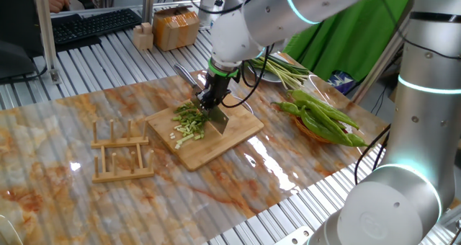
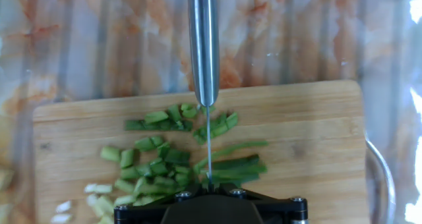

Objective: Chop the green garlic

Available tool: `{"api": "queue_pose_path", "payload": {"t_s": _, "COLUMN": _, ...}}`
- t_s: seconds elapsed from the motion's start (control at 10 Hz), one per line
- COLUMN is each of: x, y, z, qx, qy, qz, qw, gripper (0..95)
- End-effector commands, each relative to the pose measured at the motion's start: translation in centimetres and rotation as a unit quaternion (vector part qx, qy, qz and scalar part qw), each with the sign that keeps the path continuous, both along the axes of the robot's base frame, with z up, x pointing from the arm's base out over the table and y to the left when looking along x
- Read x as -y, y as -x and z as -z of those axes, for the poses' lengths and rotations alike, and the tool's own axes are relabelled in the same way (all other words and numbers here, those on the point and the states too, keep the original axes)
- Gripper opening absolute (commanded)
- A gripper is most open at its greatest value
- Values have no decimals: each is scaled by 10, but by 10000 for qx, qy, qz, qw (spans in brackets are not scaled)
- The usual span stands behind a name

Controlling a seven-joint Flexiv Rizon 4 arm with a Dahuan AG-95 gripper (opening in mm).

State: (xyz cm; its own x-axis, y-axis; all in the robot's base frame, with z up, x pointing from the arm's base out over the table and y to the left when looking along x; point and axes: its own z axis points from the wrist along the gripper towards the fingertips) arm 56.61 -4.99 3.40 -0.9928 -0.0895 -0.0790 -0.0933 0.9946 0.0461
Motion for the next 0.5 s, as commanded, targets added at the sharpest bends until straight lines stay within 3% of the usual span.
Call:
{"api": "queue_pose_path", "payload": {"t_s": 0.1, "x": -3, "y": -5, "z": 26, "qx": -57, "qy": -26, "qz": -4, "qw": 10000, "gripper": 0}}
{"api": "queue_pose_path", "payload": {"t_s": 0.3, "x": -3, "y": -6, "z": 23, "qx": -99, "qy": -22, "qz": 5, "qw": 9999, "gripper": 0}}
{"api": "queue_pose_path", "payload": {"t_s": 0.5, "x": -3, "y": -7, "z": 6, "qx": -195, "qy": 5, "qz": 22, "qw": 9998, "gripper": 0}}
